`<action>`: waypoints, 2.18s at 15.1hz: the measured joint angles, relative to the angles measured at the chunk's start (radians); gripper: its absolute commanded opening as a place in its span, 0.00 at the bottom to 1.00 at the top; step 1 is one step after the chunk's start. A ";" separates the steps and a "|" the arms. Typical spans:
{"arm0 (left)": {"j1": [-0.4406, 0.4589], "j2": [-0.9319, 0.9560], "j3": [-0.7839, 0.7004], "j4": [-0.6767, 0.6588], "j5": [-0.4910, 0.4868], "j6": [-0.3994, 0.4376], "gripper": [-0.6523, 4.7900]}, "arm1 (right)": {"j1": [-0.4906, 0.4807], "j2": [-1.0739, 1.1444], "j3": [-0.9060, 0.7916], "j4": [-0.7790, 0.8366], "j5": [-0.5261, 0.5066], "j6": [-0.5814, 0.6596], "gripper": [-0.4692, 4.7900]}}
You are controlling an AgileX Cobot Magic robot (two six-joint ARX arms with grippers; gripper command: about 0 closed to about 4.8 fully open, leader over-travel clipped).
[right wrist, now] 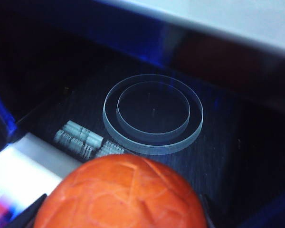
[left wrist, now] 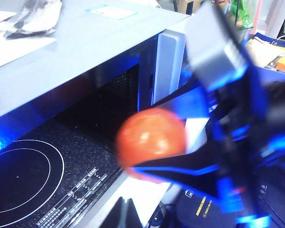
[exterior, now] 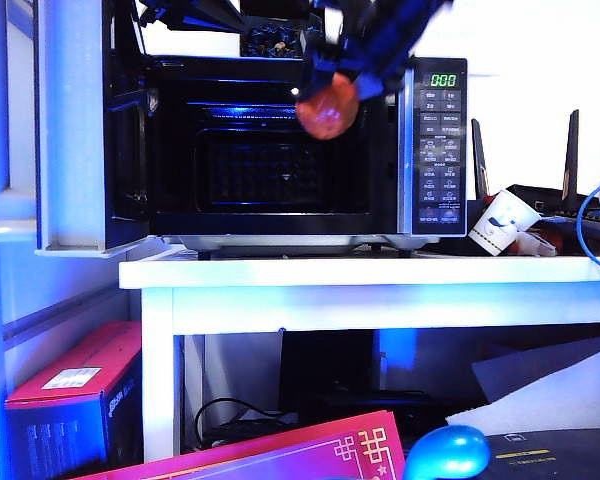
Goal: Open the microwave door, place the orange inside the microwave, then close the microwave door.
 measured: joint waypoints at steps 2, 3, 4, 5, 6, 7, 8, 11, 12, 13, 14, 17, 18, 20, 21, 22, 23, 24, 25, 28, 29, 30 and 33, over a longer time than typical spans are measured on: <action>0.000 0.000 0.000 0.000 0.000 0.000 0.11 | 0.000 0.068 -0.038 0.198 0.002 0.003 0.54; 0.000 0.000 0.000 0.000 0.000 0.000 0.11 | 0.000 0.105 -0.039 0.232 0.002 0.003 0.54; 0.000 0.000 0.000 0.000 0.000 -0.001 0.11 | 0.000 0.156 -0.039 0.266 0.002 0.003 0.54; 0.000 0.000 0.000 0.000 0.000 -0.001 0.11 | 0.000 0.189 -0.040 0.297 0.002 0.003 0.54; -0.001 0.000 0.000 0.000 0.001 -0.001 0.11 | 0.000 0.216 -0.040 0.337 0.002 0.003 0.54; -0.001 0.000 0.000 0.000 0.001 -0.001 0.11 | 0.000 0.251 -0.040 0.434 0.002 0.003 0.54; -0.001 0.000 0.000 0.000 0.001 -0.002 0.11 | 0.000 0.274 -0.041 0.513 0.002 0.003 0.54; -0.001 0.000 0.000 0.000 0.002 -0.002 0.11 | 0.000 0.330 -0.039 0.654 0.002 0.003 0.54; -0.001 0.000 0.000 0.000 0.002 -0.002 0.11 | 0.000 0.360 -0.039 0.702 0.002 0.003 0.54; -0.001 0.000 0.000 -0.001 0.002 -0.002 0.11 | 0.000 0.379 -0.032 0.718 0.002 0.003 0.54; -0.001 0.000 0.000 -0.002 0.013 -0.002 0.11 | 0.000 0.402 0.012 0.696 0.002 0.006 0.54; 0.002 -0.002 0.000 0.000 0.024 -0.002 0.11 | 0.019 0.504 0.225 0.584 0.115 0.027 0.54; 0.000 -0.001 0.000 -0.004 0.025 -0.002 0.11 | 0.018 0.547 0.306 0.549 0.111 0.027 0.54; -0.002 0.000 0.000 -0.004 0.026 -0.002 0.11 | 0.008 0.594 0.391 0.512 0.049 0.023 0.54; -0.003 0.000 0.000 -0.007 0.026 -0.002 0.11 | 0.014 0.591 0.392 0.497 0.044 0.020 0.54; -0.003 0.000 0.000 -0.012 0.027 -0.002 0.11 | 0.014 0.576 0.392 0.472 0.006 0.010 0.54; -0.004 0.000 0.000 -0.016 0.026 -0.002 0.11 | 0.024 0.555 0.398 0.441 -0.010 -0.001 0.54; -0.004 0.000 0.000 -0.016 0.026 -0.002 0.11 | 0.045 0.512 0.402 0.357 -0.023 -0.021 0.54; -0.004 0.000 0.000 -0.017 0.025 -0.002 0.11 | 0.054 0.493 0.404 0.333 -0.027 -0.039 0.54; -0.003 0.000 0.000 -0.017 0.025 -0.002 0.11 | 0.051 0.510 0.401 0.344 -0.024 -0.051 0.54; -0.003 0.000 0.000 -0.017 0.026 -0.002 0.11 | 0.048 0.518 0.402 0.366 -0.021 -0.053 0.54; -0.003 0.000 0.000 -0.018 0.026 -0.002 0.11 | 0.049 0.529 0.402 0.412 -0.021 -0.053 0.54; -0.003 0.000 0.000 -0.019 0.026 -0.002 0.11 | 0.049 0.560 0.402 0.448 -0.006 -0.053 0.54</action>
